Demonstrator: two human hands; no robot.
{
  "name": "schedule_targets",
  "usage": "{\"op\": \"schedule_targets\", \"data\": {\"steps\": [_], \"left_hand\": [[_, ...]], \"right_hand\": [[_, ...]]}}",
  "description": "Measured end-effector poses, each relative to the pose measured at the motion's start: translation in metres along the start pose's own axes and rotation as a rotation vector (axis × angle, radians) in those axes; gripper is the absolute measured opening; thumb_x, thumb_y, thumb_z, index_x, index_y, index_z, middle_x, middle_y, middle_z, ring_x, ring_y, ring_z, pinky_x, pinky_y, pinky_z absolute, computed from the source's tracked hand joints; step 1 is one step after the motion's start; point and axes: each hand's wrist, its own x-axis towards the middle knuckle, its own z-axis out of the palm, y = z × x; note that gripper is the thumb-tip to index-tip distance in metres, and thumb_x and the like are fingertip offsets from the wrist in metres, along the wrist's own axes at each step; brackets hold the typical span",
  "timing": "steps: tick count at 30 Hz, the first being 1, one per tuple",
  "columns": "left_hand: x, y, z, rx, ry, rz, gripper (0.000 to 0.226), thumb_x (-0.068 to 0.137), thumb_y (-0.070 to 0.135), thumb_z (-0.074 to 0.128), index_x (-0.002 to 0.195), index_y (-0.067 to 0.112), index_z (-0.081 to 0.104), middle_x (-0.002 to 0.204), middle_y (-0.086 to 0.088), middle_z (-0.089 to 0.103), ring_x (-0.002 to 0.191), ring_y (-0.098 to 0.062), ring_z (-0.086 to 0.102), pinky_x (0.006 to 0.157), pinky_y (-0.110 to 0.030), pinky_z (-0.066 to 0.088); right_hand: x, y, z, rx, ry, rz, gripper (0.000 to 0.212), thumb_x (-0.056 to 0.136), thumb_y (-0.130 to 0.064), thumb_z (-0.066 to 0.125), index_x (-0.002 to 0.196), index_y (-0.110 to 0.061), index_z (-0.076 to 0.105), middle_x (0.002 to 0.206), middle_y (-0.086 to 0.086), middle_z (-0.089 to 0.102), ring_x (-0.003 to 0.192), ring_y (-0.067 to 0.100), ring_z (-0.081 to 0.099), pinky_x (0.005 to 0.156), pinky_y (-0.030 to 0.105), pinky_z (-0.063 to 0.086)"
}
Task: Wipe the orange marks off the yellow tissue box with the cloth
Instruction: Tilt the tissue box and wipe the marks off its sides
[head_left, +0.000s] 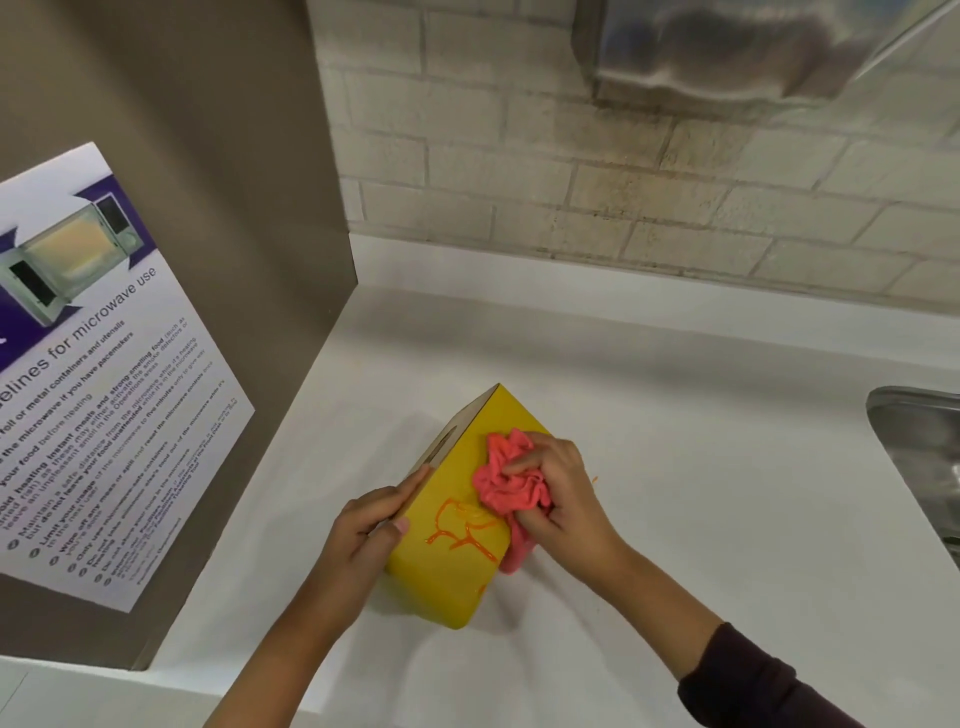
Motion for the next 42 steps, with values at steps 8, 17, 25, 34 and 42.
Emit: {"op": "schedule_targets", "data": {"steps": [8,17,25,34,42], "left_hand": [[0.001,0.006,0.005,0.041,-0.009,0.024,0.042,0.081,0.032,0.046,0.119,0.045,0.057,0.109,0.01,0.067,0.102,-0.007,0.062,0.079,-0.013,0.05],[0.0,0.007,0.0,-0.037,-0.01,0.016,0.049,0.083,0.013,0.041,0.119,0.042,0.059,0.115,0.013,0.068,0.108,-0.008,0.061,0.085,-0.014,0.048],[0.001,0.008,0.006,-0.013,0.01,-0.002,0.048,0.082,0.017,0.042,0.116,0.046,0.059,0.104,0.005,0.069,0.102,-0.015,0.061,0.085,-0.019,0.051],[0.002,0.001,0.008,-0.01,0.012,0.001,0.041,0.085,0.04,0.036,0.102,0.021,0.068,0.101,-0.007,0.069,0.096,-0.016,0.064,0.083,-0.018,0.05],[0.002,-0.001,0.009,-0.028,0.06,-0.022,0.056,0.085,0.069,0.031,0.119,0.036,0.061,0.118,0.016,0.066,0.115,-0.002,0.057,0.088,-0.008,0.044]], "right_hand": [[0.017,-0.03,0.027,0.189,0.161,0.101,0.023,0.078,-0.002,0.058,0.099,-0.012,0.058,0.108,-0.019,0.052,0.107,0.007,0.051,0.091,0.031,0.04],[0.006,-0.027,0.004,0.115,-0.133,-0.003,0.017,0.065,-0.002,0.061,0.081,-0.005,0.065,0.1,-0.002,0.059,0.104,0.014,0.051,0.091,0.029,0.037],[0.021,-0.031,0.01,0.252,0.125,0.278,0.022,0.078,0.007,0.05,0.095,-0.003,0.058,0.097,-0.004,0.058,0.097,0.008,0.056,0.088,0.024,0.044],[0.003,-0.057,0.032,0.283,-0.076,0.082,0.03,0.073,-0.013,0.056,0.097,0.003,0.065,0.105,-0.007,0.059,0.111,0.003,0.05,0.098,0.026,0.038],[-0.014,-0.039,0.036,0.105,-0.142,-0.121,0.027,0.065,-0.022,0.074,0.092,-0.022,0.07,0.12,-0.008,0.052,0.116,0.01,0.041,0.097,0.034,0.035]]}}
